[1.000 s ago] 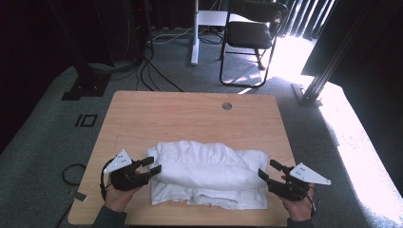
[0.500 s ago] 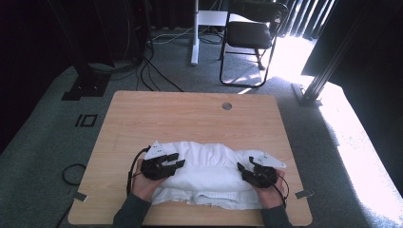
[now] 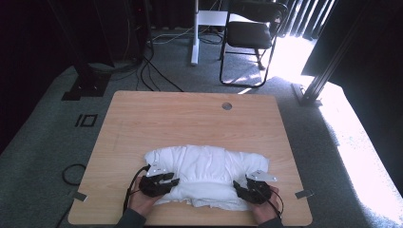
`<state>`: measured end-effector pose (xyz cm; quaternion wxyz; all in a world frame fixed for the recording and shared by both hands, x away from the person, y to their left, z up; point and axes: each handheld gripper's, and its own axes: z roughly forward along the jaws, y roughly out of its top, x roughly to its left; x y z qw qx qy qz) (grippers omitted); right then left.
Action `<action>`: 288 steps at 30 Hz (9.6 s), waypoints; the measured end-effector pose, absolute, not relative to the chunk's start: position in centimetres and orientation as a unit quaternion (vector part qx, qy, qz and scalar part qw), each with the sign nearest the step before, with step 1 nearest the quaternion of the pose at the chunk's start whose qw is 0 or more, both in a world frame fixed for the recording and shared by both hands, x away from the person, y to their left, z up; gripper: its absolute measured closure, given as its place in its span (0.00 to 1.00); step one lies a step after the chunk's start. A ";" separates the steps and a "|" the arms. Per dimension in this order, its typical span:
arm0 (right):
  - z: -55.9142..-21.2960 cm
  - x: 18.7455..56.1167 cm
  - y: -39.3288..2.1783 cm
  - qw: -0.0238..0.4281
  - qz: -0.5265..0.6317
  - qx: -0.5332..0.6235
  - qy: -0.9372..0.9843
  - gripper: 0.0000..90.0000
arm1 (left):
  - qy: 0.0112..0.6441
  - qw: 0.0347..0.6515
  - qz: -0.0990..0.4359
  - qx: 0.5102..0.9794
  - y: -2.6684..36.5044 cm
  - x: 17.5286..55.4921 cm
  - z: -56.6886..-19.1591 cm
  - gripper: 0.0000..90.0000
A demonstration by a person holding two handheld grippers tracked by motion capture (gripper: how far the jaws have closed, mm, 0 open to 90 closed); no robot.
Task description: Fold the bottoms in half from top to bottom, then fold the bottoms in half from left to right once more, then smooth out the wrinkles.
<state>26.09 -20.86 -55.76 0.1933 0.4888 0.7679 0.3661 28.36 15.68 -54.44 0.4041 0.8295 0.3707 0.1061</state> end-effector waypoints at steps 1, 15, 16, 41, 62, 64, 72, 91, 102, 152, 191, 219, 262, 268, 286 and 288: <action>-55.8 26.3 -20.8 0.192 0.368 0.490 0.767 0.46 | 0.369 0.398 0.113 0.832 15.4 28.6 -54.5 0.71; -56.0 33.8 -18.4 0.199 0.384 0.466 0.772 0.44 | 0.436 0.384 0.157 0.799 17.6 35.3 -54.2 0.72; -56.0 34.8 -18.2 0.196 0.386 0.467 0.771 0.44 | 0.443 0.384 0.158 0.795 17.8 35.9 -54.2 0.72; -54.9 38.5 -17.7 0.197 0.407 0.483 0.750 0.42 | 0.540 0.419 0.187 0.705 23.5 39.6 -51.2 0.45; -49.4 38.3 -11.7 0.222 0.457 0.398 0.764 0.43 | 0.563 0.374 0.110 0.728 23.0 41.0 -54.3 0.40; -49.6 38.8 -10.8 0.221 0.448 0.397 0.770 0.50 | 0.564 0.387 0.080 0.725 23.0 41.0 -54.4 0.67; -50.6 38.9 -11.2 0.211 0.430 0.397 0.783 0.55 | 0.555 0.385 0.094 0.731 23.5 40.9 -54.3 0.92; -54.6 39.6 -9.1 0.164 0.384 0.395 0.818 0.55 | 0.515 0.472 0.130 0.703 24.3 40.3 -46.6 0.93; -55.0 39.6 -7.0 0.172 0.391 0.393 0.814 0.55 | 0.453 0.516 0.125 0.716 20.5 40.6 -41.7 0.93; -55.5 37.8 -16.5 0.166 0.384 0.440 0.795 0.39 | 0.334 0.454 0.065 0.823 2.1 41.2 -49.6 0.92; -52.5 42.8 -18.5 0.174 0.403 0.501 0.746 0.53 | 0.270 0.478 0.134 0.825 4.2 36.0 -45.6 0.68; -46.7 38.8 -18.0 0.219 0.465 0.456 0.727 0.41 | 0.360 0.418 0.119 0.825 9.1 40.7 -48.1 0.69; -47.9 30.9 -19.5 0.187 0.455 0.358 0.794 0.95 | 0.372 0.449 0.083 0.808 9.6 40.7 -48.4 0.67; -49.1 30.2 -21.8 0.169 0.444 0.387 0.790 0.56 | 0.368 0.448 0.085 0.811 9.4 40.3 -48.3 0.67; -49.7 32.3 -15.4 0.194 0.415 0.340 0.821 0.48 | 0.351 0.446 0.087 0.819 7.8 39.7 -48.1 0.66; -50.6 32.6 -15.1 0.215 0.378 0.352 0.829 0.67 | 0.350 0.443 0.088 0.821 7.8 39.7 -48.1 0.66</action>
